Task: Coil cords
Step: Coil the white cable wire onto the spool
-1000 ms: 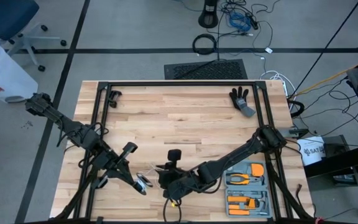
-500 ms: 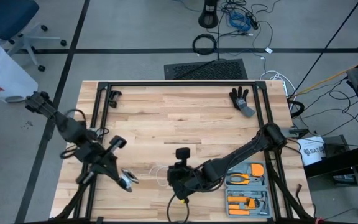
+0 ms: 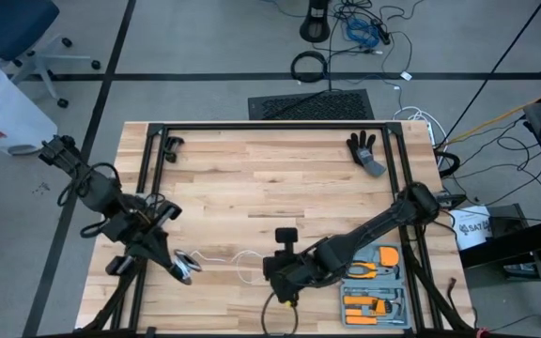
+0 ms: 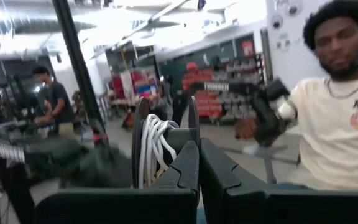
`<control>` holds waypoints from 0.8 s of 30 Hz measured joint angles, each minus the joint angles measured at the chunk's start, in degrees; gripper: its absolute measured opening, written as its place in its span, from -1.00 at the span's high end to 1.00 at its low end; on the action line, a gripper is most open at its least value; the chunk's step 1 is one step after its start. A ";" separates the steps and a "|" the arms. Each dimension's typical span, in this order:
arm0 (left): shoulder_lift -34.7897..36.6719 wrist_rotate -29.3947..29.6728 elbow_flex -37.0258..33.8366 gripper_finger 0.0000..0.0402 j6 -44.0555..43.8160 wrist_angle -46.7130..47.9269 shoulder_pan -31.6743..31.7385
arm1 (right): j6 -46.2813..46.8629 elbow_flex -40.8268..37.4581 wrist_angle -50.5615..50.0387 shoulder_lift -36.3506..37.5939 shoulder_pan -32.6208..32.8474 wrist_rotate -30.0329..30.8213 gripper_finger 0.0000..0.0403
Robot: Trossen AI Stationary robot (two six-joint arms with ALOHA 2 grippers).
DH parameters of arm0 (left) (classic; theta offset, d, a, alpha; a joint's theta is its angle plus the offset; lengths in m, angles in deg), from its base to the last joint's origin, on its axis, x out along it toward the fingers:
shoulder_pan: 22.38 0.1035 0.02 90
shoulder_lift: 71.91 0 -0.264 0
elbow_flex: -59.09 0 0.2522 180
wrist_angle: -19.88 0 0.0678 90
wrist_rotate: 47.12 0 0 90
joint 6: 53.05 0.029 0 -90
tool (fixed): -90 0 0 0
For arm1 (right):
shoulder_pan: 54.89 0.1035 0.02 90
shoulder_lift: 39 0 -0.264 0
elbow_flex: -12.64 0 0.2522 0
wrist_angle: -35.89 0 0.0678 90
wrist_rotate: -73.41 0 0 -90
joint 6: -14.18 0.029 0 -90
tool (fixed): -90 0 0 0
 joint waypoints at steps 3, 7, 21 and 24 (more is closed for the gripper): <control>-0.35 1.14 0.00 0.99 -0.02 0.96 -0.01 | 0.04 0.02 0.36 1.99 1.88 -0.28 0.92; -0.75 1.43 0.00 0.99 -0.04 0.94 -0.01 | -0.16 0.02 -0.15 2.78 4.59 0.12 0.70; -1.90 2.59 0.00 0.99 -2.82 0.82 -0.01 | -11.72 0.00 19.51 0.09 0.70 2.96 0.25; -2.42 2.66 0.00 0.99 -2.97 0.89 -0.01 | -15.87 -0.04 27.36 -2.42 -1.00 2.06 0.25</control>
